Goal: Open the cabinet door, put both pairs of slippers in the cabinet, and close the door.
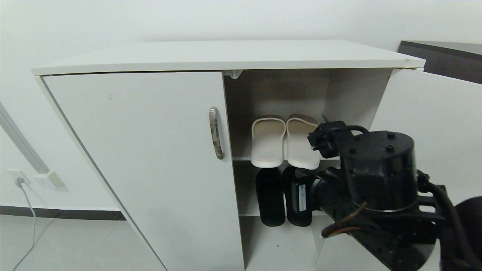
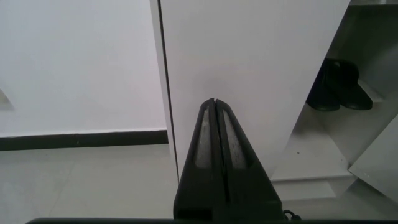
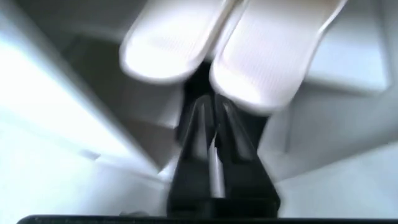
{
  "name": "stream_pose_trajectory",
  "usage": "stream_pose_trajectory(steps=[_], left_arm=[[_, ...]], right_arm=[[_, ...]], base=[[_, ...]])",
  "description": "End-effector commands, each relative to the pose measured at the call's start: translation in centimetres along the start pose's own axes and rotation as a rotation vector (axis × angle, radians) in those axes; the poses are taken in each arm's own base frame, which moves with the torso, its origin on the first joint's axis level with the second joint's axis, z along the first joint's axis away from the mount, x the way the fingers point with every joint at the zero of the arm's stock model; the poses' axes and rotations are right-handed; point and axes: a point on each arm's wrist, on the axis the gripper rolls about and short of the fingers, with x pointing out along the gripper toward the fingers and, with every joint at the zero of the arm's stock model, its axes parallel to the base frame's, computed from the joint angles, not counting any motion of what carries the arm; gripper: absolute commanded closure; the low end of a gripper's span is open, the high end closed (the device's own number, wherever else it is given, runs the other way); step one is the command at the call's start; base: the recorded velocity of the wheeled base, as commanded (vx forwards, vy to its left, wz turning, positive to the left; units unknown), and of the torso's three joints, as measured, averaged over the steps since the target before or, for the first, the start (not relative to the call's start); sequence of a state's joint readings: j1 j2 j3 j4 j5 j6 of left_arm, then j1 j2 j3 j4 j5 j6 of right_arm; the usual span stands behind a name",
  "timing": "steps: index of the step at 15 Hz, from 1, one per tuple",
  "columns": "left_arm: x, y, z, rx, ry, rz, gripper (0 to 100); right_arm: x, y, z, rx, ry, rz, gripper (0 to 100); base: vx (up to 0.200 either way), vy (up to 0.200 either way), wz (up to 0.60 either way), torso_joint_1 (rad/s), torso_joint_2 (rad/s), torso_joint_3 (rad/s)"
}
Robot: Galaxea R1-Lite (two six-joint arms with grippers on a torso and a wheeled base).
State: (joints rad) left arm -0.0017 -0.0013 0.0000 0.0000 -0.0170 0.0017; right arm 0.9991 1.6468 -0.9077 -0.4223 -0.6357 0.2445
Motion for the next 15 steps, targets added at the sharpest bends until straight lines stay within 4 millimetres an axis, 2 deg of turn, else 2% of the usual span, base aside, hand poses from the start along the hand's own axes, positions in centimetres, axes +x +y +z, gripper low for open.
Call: stream_pose_trajectory(steps=[1,12,15], left_arm=[[0.01,0.0,0.0,0.0,0.001,0.0,100],[0.01,0.0,0.0,0.0,0.001,0.0,100],[0.01,0.0,0.0,0.0,0.001,0.0,100]], right_arm=[[-1.29,-0.6,-1.44,-0.009,0.001,0.059,100],[-0.54,-0.14,-1.99,-0.01,0.0,0.063,100],[-0.31,-0.02,-2.21,-0.014,0.002,0.06,100]], base=[[0.0,0.0,0.0,0.0,0.0,0.0],[0.0,0.0,0.0,0.0,0.0,0.0],[-0.2,0.0,0.0,0.007,0.0,-0.004]])
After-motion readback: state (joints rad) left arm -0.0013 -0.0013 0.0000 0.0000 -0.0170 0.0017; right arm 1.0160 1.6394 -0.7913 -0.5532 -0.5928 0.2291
